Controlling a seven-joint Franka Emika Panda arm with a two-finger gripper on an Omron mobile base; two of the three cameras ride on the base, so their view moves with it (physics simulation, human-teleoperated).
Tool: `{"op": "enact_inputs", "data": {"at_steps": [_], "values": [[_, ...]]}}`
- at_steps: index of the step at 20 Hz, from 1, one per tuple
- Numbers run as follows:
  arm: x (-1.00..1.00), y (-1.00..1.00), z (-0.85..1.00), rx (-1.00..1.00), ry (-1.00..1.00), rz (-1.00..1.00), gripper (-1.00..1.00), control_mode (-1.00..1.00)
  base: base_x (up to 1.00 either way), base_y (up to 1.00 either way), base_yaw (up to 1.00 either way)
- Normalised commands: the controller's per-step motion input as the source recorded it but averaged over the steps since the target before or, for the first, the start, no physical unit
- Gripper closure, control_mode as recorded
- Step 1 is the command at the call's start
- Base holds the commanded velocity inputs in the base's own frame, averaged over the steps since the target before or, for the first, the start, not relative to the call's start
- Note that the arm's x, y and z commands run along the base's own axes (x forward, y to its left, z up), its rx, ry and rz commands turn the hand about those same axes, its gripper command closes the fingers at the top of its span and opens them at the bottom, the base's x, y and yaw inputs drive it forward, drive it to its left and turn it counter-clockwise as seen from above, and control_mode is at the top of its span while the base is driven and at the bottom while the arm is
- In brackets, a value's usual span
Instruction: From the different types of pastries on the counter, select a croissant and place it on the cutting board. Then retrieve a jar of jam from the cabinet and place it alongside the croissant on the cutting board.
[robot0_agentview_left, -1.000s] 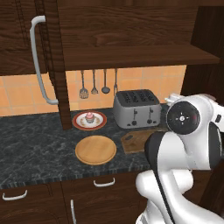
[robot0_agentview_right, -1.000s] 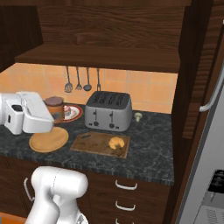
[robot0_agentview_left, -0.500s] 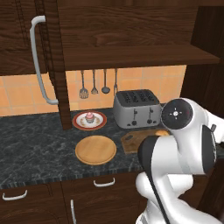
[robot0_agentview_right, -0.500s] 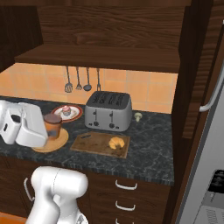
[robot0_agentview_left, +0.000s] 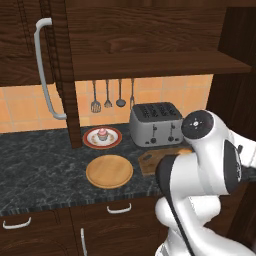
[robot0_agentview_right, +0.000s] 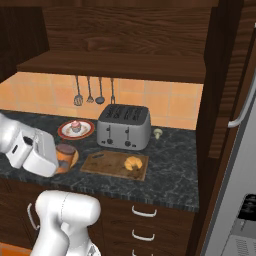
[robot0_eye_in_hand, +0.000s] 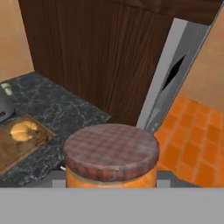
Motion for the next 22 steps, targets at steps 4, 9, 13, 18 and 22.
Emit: {"op": "enact_inputs", "data": {"at_steps": [4, 9, 13, 18, 22], "values": [[0.00, 0.10, -0.92, -0.21, -0.10, 0.00, 1.00, -1.00, 0.00, 0.00, 0.00], [-0.06, -0.13, -1.00, -0.26, -0.18, 0.04, 1.00, -1.00, 0.00, 0.00, 0.00], [-0.27, -0.34, -1.00, -0.23, -0.31, 0.00, 1.00, -1.00, 0.00, 0.00, 0.00], [-0.21, -0.16, -0.54, -0.19, -0.25, 0.00, 1.00, -1.00, 0.00, 0.00, 0.00], [0.00, 0.00, -0.29, -0.26, -0.44, 0.00, 1.00, -1.00, 0.00, 0.00, 0.00]]}}
